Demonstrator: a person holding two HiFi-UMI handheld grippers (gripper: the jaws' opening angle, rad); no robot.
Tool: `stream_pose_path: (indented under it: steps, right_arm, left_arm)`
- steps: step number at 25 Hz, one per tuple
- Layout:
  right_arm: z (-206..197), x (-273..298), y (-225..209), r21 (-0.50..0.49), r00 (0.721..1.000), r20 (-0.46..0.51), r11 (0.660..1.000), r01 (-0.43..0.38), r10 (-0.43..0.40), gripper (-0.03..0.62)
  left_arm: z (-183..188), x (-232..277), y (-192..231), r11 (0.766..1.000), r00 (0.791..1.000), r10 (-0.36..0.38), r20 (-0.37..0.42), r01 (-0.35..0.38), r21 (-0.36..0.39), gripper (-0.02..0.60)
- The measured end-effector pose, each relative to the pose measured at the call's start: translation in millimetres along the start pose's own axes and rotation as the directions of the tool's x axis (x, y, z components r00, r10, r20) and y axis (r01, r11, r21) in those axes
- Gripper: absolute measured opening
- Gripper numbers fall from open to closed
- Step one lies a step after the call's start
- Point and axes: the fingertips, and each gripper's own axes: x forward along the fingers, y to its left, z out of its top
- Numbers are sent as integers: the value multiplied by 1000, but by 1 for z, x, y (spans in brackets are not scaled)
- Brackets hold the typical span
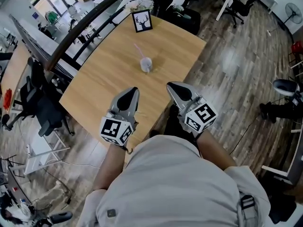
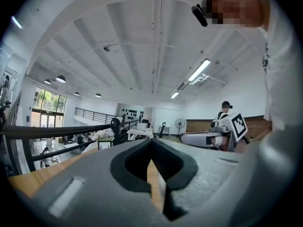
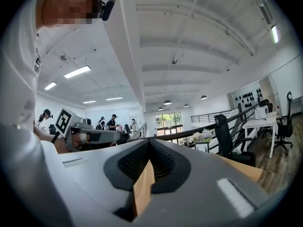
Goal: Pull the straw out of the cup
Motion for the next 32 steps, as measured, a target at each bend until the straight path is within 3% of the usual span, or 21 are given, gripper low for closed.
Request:
stream_pose_path:
  steps: [7, 15, 23, 32]
  right_arm:
    - [-11, 55, -28, 27, 993, -54, 994, -104, 106, 9]
    - [-26, 124, -77, 48, 961, -136, 971, -236, 241, 35]
    - [-58, 189, -140, 49, 912, -238, 942, -332, 334, 84]
    - [-108, 238, -184, 114, 845, -340, 910, -399, 413, 112]
  left_arm:
    - [-1, 9, 41, 993, 993, 114, -9, -114, -12, 3]
    - [-8, 53, 92, 963, 966, 256, -23, -257, -76, 3]
    - [-30, 110, 133, 930, 936, 348, -59, -352, -108, 3]
    - [-60, 155, 164, 893, 903, 413, -119, -427, -142, 3]
